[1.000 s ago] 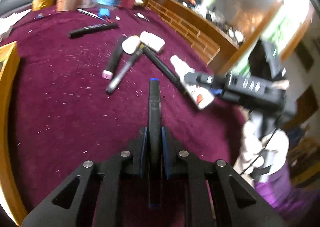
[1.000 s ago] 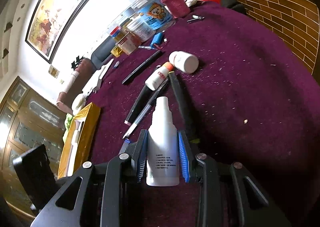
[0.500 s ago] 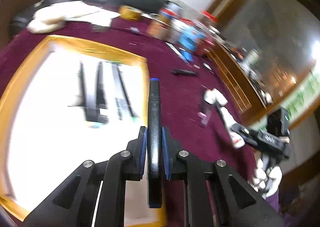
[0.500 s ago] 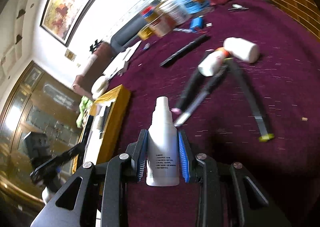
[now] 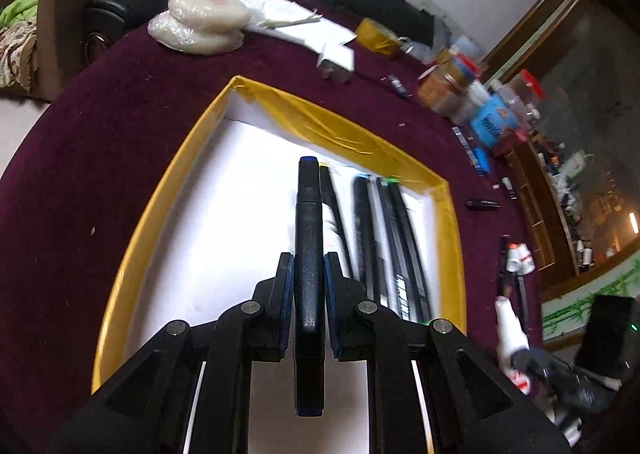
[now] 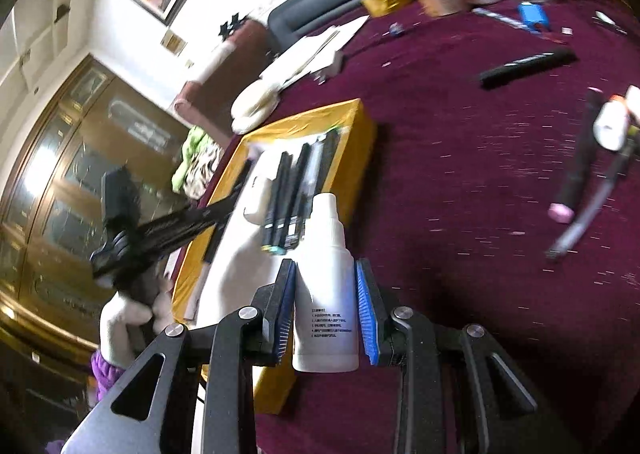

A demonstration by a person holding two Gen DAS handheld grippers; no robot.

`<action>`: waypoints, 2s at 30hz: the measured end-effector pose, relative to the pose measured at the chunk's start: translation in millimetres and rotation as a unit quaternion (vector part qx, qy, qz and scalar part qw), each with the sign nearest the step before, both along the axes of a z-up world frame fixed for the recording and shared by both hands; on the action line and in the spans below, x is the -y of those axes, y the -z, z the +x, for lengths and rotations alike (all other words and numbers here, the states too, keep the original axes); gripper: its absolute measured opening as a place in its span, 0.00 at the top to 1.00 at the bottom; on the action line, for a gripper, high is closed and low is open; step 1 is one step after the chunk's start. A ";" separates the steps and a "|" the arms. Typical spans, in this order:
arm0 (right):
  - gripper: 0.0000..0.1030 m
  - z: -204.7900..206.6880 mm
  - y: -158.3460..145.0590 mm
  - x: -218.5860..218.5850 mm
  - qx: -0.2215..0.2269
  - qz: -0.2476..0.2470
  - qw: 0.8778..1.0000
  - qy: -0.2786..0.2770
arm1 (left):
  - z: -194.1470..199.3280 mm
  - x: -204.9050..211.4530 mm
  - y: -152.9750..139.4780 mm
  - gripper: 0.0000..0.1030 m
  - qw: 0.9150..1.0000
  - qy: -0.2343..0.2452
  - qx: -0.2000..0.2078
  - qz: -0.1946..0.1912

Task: Organize rigid objects
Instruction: 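Carry the marker and spray bottle to the tray and open both tools, then grasp a black yellow-capped marker with the right tool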

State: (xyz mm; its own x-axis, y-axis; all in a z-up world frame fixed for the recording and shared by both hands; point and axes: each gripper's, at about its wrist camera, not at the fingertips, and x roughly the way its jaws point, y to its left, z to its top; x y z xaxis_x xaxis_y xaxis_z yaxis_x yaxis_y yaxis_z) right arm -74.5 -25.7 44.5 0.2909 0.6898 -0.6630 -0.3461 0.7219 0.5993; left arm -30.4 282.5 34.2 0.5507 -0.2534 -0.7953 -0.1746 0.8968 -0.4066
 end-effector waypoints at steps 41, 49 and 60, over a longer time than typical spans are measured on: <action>0.72 -18.3 13.8 -72.7 0.020 -0.036 0.998 -0.043 | -111.3 -0.6 -25.9 0.38 0.993 -0.042 0.089 -0.066; 0.68 -27.3 0.4 20.4 0.055 -0.005 0.998 0.037 | -115.7 58.7 -46.6 0.36 0.993 0.015 0.099 -0.066; 0.67 -10.3 2.9 190.4 0.055 -0.114 0.965 0.232 | -109.3 148.3 -37.2 0.31 0.988 0.125 0.062 -0.062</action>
